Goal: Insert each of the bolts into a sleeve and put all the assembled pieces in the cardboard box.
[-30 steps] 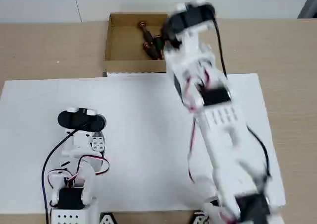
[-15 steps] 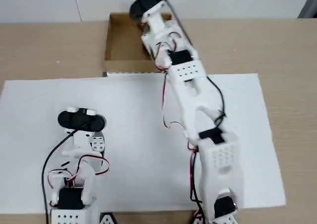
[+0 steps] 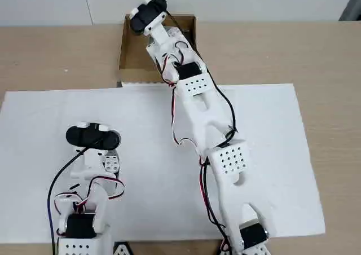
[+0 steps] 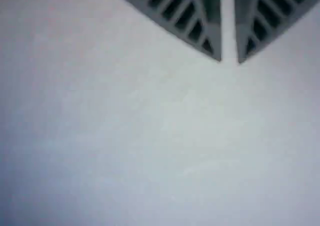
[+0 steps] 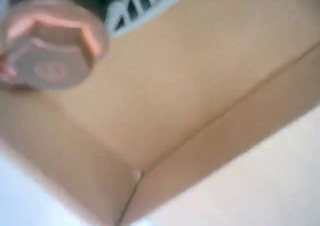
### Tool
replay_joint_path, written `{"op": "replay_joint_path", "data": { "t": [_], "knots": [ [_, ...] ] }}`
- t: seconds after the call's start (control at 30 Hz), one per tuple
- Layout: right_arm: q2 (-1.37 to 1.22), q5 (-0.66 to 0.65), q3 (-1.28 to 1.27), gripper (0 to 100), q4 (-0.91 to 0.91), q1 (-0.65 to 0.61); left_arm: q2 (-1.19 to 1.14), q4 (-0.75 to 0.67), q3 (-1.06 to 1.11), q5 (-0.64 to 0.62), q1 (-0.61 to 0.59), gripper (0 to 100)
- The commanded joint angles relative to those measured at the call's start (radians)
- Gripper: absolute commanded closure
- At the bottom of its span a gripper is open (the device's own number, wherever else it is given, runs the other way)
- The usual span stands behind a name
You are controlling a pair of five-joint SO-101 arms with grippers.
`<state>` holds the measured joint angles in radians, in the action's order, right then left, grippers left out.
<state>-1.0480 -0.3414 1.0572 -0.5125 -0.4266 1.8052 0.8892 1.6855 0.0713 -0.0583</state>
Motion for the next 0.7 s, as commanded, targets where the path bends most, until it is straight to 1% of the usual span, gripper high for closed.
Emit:
{"op": "replay_joint_path", "data": {
  "t": [0.0, 0.13, 0.27, 0.33, 0.5, 0.67],
  "knots": [
    [0.025, -0.017, 0.077, 99.4, 0.022, -0.007, 0.011, 0.003, -0.004, 0.006, -0.006, 99],
    [0.025, -0.018, 0.078, 98.2, 0.010, -0.007, 0.011, 0.003, -0.004, 0.006, -0.006, 99],
    [0.027, -0.015, 0.094, 86.4, -0.085, -0.005, 0.011, 0.003, -0.004, 0.006, -0.006, 99],
    [0.021, -0.014, 0.133, 83.6, -0.114, -0.002, 0.011, 0.003, -0.004, 0.006, -0.006, 99],
    [0.022, -0.014, 0.167, 87.9, -0.124, -0.002, 0.011, 0.003, -0.004, 0.006, -0.006, 99],
    [0.028, -0.014, 0.169, 89.7, -0.124, 0.012, 0.011, 0.003, -0.004, 0.006, -0.006, 99]
  ]
}}
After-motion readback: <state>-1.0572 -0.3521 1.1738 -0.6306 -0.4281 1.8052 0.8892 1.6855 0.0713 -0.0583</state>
